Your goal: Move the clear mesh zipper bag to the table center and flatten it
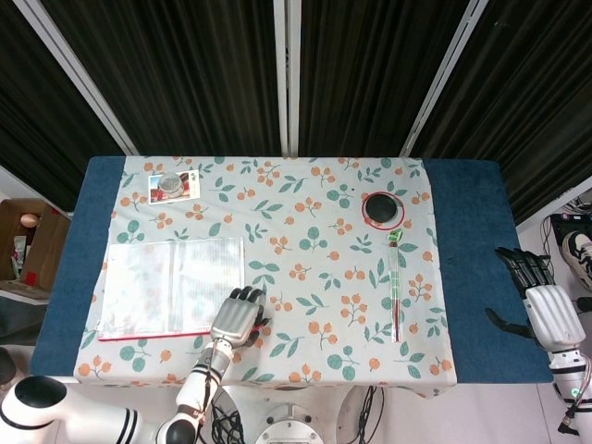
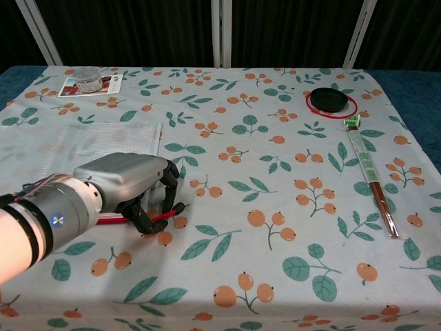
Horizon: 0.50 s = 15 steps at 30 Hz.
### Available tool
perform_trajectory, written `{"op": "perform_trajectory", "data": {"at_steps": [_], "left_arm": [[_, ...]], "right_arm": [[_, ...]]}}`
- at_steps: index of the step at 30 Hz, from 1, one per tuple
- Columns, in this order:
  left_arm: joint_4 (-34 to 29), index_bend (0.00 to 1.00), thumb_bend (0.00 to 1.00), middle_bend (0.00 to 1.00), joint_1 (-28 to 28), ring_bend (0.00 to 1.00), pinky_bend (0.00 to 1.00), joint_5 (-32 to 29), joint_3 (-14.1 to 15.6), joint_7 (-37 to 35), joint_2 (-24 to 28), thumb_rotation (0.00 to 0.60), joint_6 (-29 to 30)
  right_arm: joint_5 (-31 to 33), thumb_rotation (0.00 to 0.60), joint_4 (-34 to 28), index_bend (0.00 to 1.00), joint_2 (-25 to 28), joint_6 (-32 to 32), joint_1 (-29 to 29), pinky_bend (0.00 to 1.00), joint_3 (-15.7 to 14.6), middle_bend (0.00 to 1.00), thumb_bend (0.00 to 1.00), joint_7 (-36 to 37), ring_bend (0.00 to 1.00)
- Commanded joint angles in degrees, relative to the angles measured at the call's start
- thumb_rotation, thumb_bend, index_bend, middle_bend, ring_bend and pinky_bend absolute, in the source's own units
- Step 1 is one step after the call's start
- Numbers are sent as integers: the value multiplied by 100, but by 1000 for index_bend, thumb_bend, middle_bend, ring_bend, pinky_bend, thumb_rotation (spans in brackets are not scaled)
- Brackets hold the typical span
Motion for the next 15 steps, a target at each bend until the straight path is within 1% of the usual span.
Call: {"op": "perform_trajectory", "data": {"at_steps": [1, 6, 9, 10, 12, 15], "left_arm": [[20, 576, 359, 186, 10, 91, 149, 28, 7, -14, -10, 600, 16], [53, 604, 388, 214, 45, 96, 150, 139, 28, -84, -10, 600, 50], [21, 625, 410, 234, 138, 110, 154, 432, 45, -296, -3, 600, 169], [-2, 631, 413, 238, 179, 113, 156, 571, 70, -380, 7, 600, 223], [-127, 638, 416, 241, 315, 116, 157, 1034, 147, -612, 65, 600, 463], [-266, 644, 415, 247, 551, 128, 159, 1827, 298, -958, 150, 600, 913]], "right_arm": [[6, 600, -11, 35, 5, -8, 3, 0, 2, 77, 155, -12, 0], [5, 600, -37, 35, 15, -4, 7, 0, 7, 77, 156, -26, 0], [-2, 600, -50, 35, 21, -7, 20, 0, 15, 77, 157, -23, 0], [-7, 600, -56, 35, 26, -11, 26, 0, 17, 77, 156, -18, 0], [-36, 600, -81, 35, 47, -20, 55, 0, 26, 77, 156, 2, 0], [-101, 600, -132, 35, 83, -28, 128, 0, 60, 77, 156, 50, 0]]}}
